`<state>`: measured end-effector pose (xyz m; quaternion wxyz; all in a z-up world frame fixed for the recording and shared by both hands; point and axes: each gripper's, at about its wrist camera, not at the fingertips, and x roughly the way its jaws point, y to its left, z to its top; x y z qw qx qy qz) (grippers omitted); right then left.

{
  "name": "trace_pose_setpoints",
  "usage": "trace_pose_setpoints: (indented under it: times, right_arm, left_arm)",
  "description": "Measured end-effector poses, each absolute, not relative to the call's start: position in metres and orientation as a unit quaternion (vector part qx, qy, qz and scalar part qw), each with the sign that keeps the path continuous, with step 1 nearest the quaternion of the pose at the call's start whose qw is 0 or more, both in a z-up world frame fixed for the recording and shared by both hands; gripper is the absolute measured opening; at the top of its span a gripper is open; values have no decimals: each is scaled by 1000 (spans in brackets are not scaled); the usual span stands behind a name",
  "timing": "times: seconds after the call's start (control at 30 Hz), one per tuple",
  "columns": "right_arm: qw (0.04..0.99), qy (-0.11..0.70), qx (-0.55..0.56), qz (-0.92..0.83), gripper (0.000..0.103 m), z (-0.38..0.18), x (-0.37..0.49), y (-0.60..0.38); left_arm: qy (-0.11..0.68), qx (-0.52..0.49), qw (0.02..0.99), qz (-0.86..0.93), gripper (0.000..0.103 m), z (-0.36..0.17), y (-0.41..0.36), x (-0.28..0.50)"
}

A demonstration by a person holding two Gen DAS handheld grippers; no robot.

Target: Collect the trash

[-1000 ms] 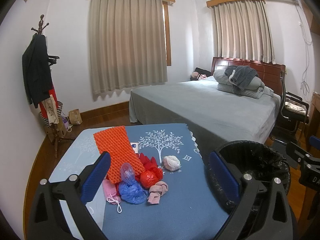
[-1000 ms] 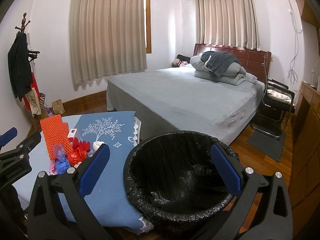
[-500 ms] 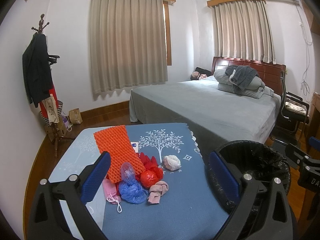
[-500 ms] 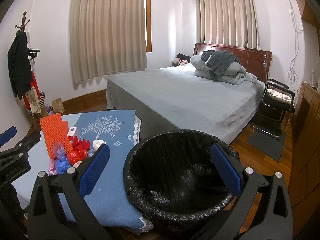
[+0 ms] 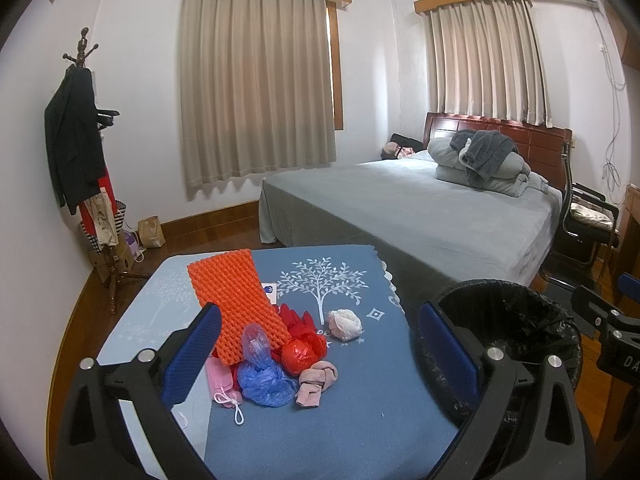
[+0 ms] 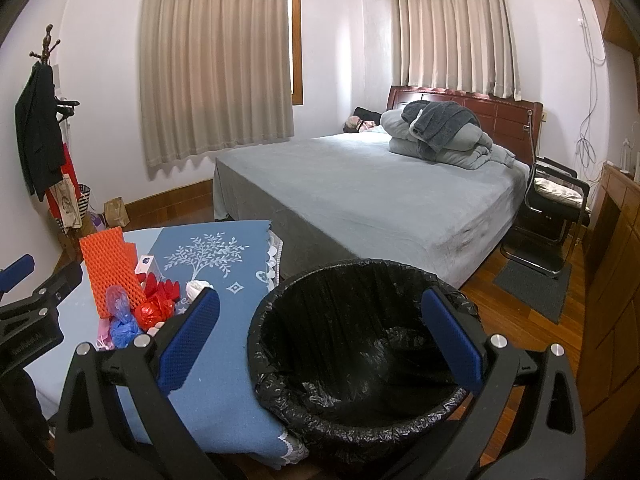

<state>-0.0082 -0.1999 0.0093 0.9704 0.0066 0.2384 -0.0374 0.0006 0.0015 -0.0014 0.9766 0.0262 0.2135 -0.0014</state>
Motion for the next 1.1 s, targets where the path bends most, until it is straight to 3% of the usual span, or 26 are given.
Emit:
trace_pose_setpoints:
  times: [1.1]
  right_arm:
    - [970, 240, 7, -36, 98, 7, -6, -199]
  left_arm:
    - [216, 24, 976, -1, 97, -5, 1, -1]
